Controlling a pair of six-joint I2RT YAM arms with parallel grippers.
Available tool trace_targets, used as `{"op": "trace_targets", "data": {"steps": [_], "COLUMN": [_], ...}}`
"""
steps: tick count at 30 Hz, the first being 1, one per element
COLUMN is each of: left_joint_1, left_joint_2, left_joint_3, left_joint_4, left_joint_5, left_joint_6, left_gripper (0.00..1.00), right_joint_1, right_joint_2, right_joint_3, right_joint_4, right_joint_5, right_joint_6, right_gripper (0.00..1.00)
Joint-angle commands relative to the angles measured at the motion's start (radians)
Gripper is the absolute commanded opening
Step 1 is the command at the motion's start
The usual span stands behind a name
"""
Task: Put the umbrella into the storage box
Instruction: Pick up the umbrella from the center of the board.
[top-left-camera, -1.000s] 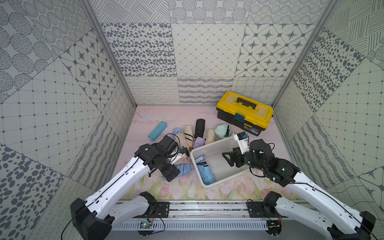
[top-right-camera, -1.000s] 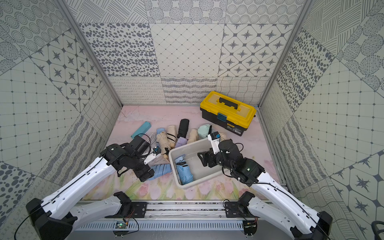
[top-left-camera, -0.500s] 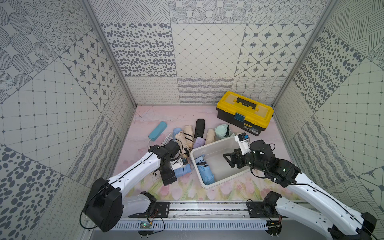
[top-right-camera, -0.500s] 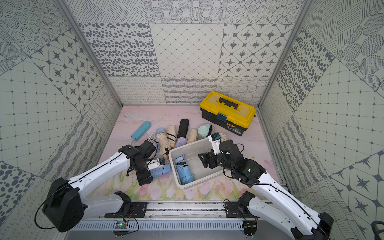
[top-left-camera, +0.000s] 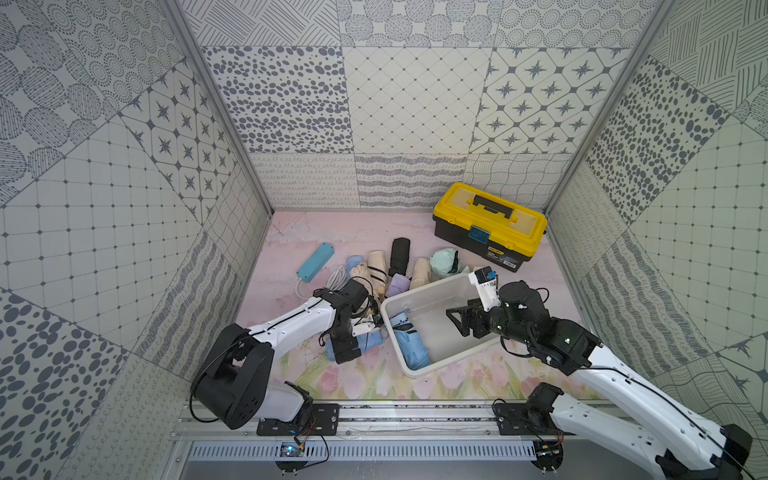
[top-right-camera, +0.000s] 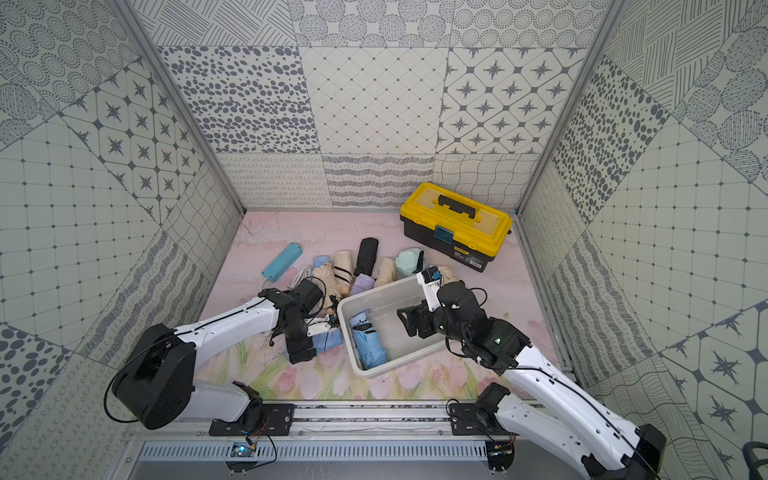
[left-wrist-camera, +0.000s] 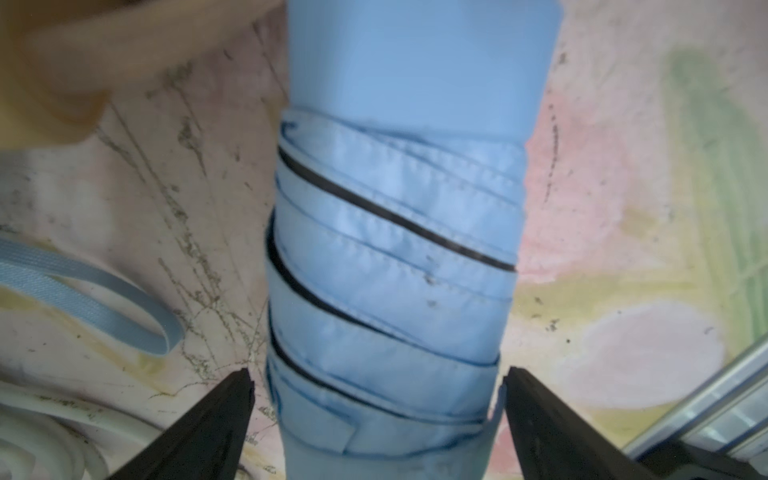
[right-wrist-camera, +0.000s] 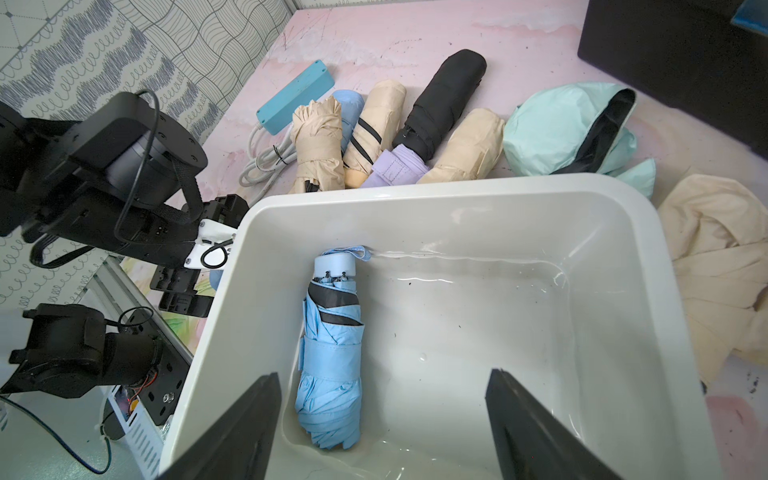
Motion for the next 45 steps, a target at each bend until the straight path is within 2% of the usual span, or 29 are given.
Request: {"op": "trace_targets", "data": {"steps": [1,6,12,19,25,33,39,45], "left_joint_1": [0.004,0.004,0.004,0.005,0.009,0.024,0.029,0.029], "left_joint_2": [0.026,0.055,0.074,0.019,-0.089,-0.364,-0.51,-0.558], "left_joint_3": [-0.031,-0.057,-0.049,-0.063,-0.08,-0.076,0.057,0.224], "left_joint_4": [0.086,0.14,0.135,0.094,0.047,-0.074,-0.186,-0.194], "left_joint_5": [-0.015,-0.054,-0.069,-0.084,-0.119,-0.17,-0.147,-0.054], "left_joint_6": [0.057,0.059,0.059,0.05,0.0,-0.105,-0.206,-0.335], "left_gripper": [0.98,0.92,0.72,0.59,0.56,0.55,0.54,0.54], "right_joint_1": [-0.006,-0.005,-0.005,-0.006,-0.006,-0.006,-0.005,0.011], "right_joint_2": [-0.02,-0.031,-0.056,-0.078,-0.087,-0.087,-0.056,0.004], "right_joint_3": [-0.01,-0.013,-0.027,-0.031,-0.026,-0.011,0.006,0.028], "right_joint_4": [0.027,0.027,0.027,0.026,0.026,0.045,0.106,0.201], "right_joint_5": [0.003,0.007,0.013,0.015,0.013,-0.002,-0.055,-0.115], "right_joint_6": [0.0,-0.004,-0.005,-0.016,-0.02,-0.014,-0.017,0.006], "right_gripper": [0.84,0.83,0.83,0.83,0.82,0.83,0.82,0.82]}}
